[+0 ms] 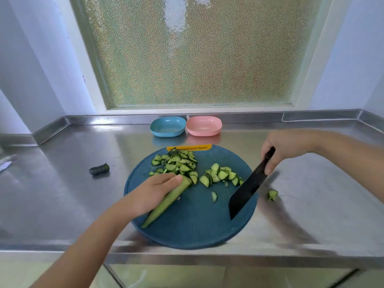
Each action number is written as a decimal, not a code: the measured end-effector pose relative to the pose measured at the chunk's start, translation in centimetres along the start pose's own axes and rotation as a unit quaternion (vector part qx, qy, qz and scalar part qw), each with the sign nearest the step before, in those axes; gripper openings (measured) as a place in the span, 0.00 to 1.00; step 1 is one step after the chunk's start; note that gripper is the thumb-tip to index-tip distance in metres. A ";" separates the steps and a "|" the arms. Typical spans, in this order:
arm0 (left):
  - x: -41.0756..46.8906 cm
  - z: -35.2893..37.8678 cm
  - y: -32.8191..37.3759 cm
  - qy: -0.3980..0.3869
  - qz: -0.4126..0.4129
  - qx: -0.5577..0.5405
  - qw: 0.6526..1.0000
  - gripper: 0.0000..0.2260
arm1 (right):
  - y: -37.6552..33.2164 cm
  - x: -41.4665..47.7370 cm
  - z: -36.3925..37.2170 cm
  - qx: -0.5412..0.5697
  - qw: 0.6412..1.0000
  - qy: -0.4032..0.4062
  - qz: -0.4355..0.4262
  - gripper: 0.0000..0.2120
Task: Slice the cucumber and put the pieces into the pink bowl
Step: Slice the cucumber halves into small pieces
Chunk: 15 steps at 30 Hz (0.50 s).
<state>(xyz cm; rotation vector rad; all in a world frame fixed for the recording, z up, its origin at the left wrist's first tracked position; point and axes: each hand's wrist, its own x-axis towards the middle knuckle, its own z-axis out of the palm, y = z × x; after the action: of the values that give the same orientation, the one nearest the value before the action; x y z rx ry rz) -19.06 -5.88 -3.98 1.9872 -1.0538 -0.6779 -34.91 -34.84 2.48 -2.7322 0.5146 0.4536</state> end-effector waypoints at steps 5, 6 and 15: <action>-0.3 0.9 -1.1 0.058 -0.013 -0.155 0.986 0.21 | -0.3 1.8 0.2 0.008 1.000 -0.022 -0.020 0.09; -0.4 0.9 -1.2 0.062 -0.016 -0.181 0.981 0.21 | -0.4 2.1 0.3 0.009 0.999 -0.030 -0.023 0.10; -0.4 1.1 -1.3 0.045 0.012 -0.274 0.961 0.21 | -2.2 5.8 0.2 0.042 0.996 -0.057 -0.053 0.08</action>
<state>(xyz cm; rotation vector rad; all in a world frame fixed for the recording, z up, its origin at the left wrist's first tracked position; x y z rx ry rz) -19.49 -5.52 -5.65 1.5043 -0.7323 -0.7610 -28.97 -34.53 0.75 -2.6197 0.3493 0.5426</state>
